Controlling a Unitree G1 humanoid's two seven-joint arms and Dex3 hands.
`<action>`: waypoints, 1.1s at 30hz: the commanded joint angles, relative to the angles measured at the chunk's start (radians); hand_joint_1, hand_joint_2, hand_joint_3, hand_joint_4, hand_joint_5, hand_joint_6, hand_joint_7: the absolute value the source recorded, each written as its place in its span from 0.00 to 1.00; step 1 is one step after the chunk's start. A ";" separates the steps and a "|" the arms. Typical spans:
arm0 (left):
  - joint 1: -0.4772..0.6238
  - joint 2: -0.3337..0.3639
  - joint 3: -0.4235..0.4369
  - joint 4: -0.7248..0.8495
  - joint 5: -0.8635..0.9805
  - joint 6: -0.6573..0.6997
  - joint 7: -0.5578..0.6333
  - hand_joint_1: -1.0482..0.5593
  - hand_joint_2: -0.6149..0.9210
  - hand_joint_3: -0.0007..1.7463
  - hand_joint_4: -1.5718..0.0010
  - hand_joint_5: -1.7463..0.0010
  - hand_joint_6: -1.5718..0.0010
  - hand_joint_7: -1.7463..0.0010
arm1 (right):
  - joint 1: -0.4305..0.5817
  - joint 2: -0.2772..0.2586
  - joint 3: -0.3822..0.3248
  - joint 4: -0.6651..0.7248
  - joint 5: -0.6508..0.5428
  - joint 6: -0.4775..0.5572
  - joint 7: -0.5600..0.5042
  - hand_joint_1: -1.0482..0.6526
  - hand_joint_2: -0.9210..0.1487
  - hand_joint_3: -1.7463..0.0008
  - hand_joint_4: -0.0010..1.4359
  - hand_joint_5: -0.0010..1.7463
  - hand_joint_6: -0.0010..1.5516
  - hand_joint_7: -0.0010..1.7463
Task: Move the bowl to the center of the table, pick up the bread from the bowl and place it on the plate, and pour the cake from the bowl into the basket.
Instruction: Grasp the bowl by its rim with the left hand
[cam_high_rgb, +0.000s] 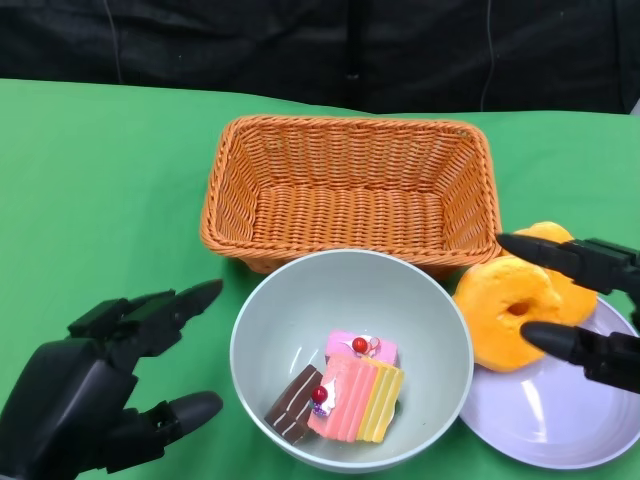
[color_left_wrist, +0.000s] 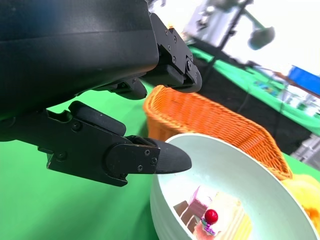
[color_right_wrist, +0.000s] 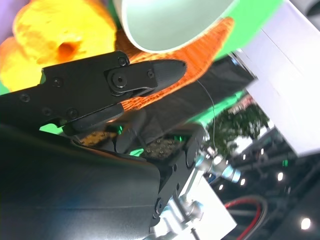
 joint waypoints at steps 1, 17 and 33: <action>-0.028 0.078 0.013 0.038 0.047 -0.114 0.035 0.33 1.00 0.12 0.80 0.77 0.69 0.98 | 0.034 0.039 -0.020 0.017 0.097 -0.045 0.002 0.46 0.00 0.91 0.69 0.29 0.61 0.14; -0.184 0.208 -0.018 0.126 0.290 -0.387 0.156 0.32 1.00 0.05 0.72 0.70 0.60 0.96 | 0.086 0.194 -0.015 0.110 0.262 -0.190 0.072 0.53 0.19 0.59 0.60 0.86 0.60 0.61; -0.432 0.358 -0.135 0.350 0.594 -0.469 0.357 0.36 0.97 0.00 0.69 0.75 0.52 0.98 | 0.097 0.227 -0.042 0.107 0.254 -0.163 0.083 0.50 0.26 0.54 0.61 0.87 0.57 0.68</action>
